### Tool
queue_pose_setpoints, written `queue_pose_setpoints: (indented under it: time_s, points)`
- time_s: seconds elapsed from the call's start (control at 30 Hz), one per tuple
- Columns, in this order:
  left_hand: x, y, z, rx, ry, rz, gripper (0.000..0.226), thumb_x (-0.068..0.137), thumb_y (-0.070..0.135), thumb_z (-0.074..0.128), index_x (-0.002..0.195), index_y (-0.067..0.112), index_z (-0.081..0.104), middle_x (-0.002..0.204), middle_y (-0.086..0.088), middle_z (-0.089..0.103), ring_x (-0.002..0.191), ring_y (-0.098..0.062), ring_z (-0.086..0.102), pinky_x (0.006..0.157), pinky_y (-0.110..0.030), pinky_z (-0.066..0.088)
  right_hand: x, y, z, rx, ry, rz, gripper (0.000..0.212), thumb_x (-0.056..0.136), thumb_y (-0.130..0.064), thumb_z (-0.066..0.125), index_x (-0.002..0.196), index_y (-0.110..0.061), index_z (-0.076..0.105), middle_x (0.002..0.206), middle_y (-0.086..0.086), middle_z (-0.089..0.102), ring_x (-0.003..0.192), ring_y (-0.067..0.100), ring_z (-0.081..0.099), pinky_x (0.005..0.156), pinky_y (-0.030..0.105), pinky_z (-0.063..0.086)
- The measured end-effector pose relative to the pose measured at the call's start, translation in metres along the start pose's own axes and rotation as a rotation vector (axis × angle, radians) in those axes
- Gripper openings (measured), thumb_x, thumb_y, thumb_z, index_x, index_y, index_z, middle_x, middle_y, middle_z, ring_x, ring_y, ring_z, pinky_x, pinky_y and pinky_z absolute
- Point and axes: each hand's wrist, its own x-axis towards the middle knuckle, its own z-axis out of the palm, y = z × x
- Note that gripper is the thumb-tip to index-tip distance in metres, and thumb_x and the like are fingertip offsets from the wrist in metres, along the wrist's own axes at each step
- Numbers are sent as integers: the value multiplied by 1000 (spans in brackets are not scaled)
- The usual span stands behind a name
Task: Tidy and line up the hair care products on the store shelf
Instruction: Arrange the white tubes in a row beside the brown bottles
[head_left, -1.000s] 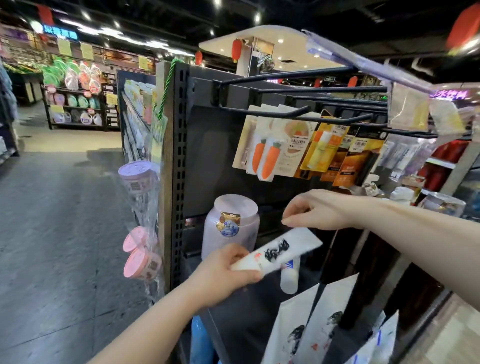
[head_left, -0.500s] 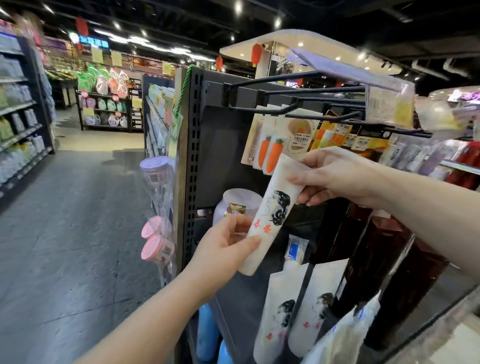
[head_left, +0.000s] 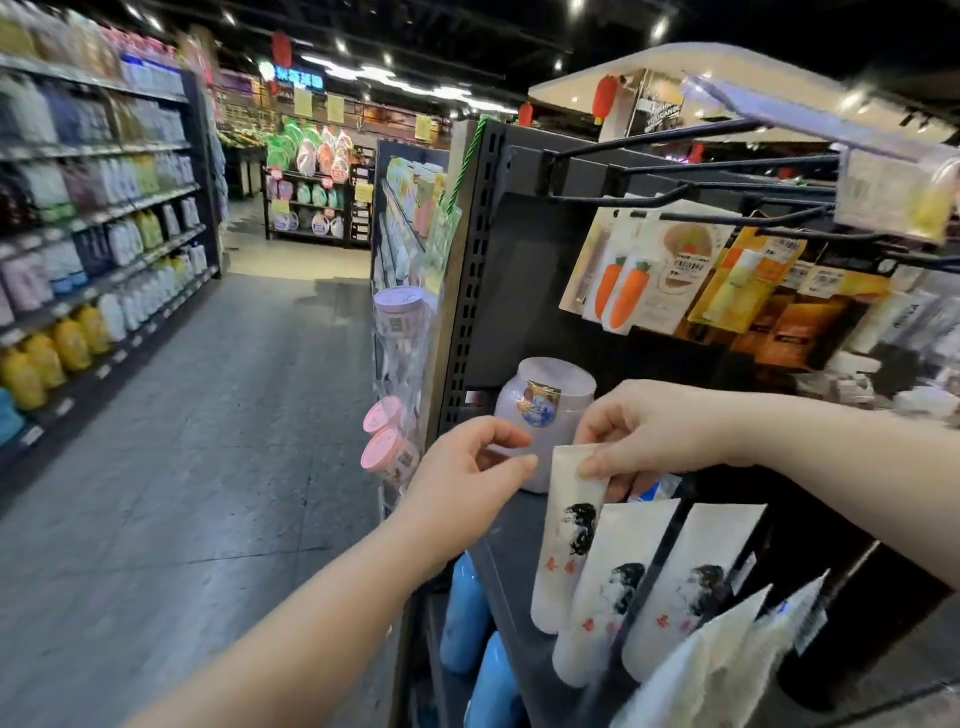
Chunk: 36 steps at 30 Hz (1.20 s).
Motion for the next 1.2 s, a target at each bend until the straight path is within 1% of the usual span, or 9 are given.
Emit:
queue_pose_setpoints:
  time_s: [0.17, 0.37, 0.5, 0.63, 0.8, 0.93, 1.03, 1.07, 1.2]
  points:
    - [-2, -4, 0, 16, -4, -18, 10, 87, 20, 61, 94, 28, 63, 105, -12, 65, 100, -26, 62, 75, -27, 53, -4, -3, 0, 23, -42, 35, 7, 88, -15, 62, 82, -18, 61, 81, 0, 69, 82, 19, 70, 81, 34, 58]
    - [-1, -4, 3, 34, -28, -16, 10, 87, 22, 60, 94, 29, 62, 100, -6, 66, 97, -24, 62, 80, -32, 54, -5, -5, 3, -12, 0, 38, 8, 88, -16, 62, 81, -18, 60, 86, 3, 69, 87, 21, 71, 78, 30, 58]
    - [0, -6, 4, 43, -33, -10, 10, 86, 22, 61, 92, 30, 62, 98, 0, 66, 97, -21, 62, 82, -32, 53, -5, -5, 3, 2, 16, 47, 7, 88, -16, 61, 82, -18, 60, 86, 2, 69, 86, 19, 71, 76, 28, 58]
    - [2, -7, 4, 32, -57, -17, 10, 85, 24, 63, 92, 31, 62, 99, -1, 66, 98, -20, 62, 84, -34, 52, -3, -3, 5, 27, 40, 52, 6, 89, -16, 61, 83, -19, 60, 87, 4, 70, 87, 21, 71, 75, 27, 58]
    - [7, -7, 7, 8, -156, 1, 24, 82, 18, 67, 103, 29, 62, 102, 2, 68, 95, -15, 65, 87, -40, 55, 1, -1, 3, 44, 31, 61, 3, 89, -18, 60, 91, -20, 61, 92, 3, 69, 89, 19, 71, 74, 25, 58]
    - [13, -8, 12, 32, -143, 31, 20, 83, 15, 65, 96, 30, 63, 99, 1, 69, 93, -17, 66, 85, -34, 55, 2, 2, 1, 28, 28, 49, 4, 90, -19, 60, 93, -21, 61, 90, -2, 67, 84, 13, 68, 67, 19, 55]
    - [14, -8, 13, 56, -145, 53, 14, 86, 17, 63, 91, 30, 64, 94, 4, 70, 90, -11, 65, 78, -19, 53, 2, 4, -1, 29, 29, 41, 6, 90, -19, 59, 94, -21, 63, 88, -4, 66, 79, 8, 66, 66, 17, 53]
    - [15, -8, 13, 50, -148, 54, 14, 86, 17, 62, 89, 30, 64, 94, 3, 71, 90, -11, 65, 78, -19, 53, 2, 5, -1, 29, 23, 39, 6, 90, -19, 59, 94, -22, 63, 89, -5, 67, 79, 8, 66, 66, 17, 53]
    - [17, -9, 12, 37, -164, 61, 10, 85, 18, 63, 88, 26, 68, 91, -3, 72, 89, -19, 66, 83, -35, 53, 1, 7, -6, 32, -15, 43, 10, 91, -28, 57, 98, -24, 63, 96, -3, 68, 85, 9, 68, 71, 20, 54]
